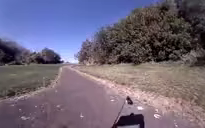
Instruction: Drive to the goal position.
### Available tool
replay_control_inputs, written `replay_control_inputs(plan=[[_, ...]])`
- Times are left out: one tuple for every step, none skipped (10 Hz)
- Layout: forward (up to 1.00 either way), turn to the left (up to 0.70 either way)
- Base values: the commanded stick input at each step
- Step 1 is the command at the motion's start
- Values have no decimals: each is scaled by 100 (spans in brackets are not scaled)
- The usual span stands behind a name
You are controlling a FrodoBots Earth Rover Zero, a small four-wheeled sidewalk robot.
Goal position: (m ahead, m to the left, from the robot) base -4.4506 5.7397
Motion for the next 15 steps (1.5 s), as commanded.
replay_control_inputs(plan=[[30, 0], [8, 0], [5, 0], [5, 0], [5, 0], [5, 0], [5, 0], [5, 0], [5, 0], [4, 0], [4, 0], [2, 0], [0, 0], [2, 0], [1, 0]])
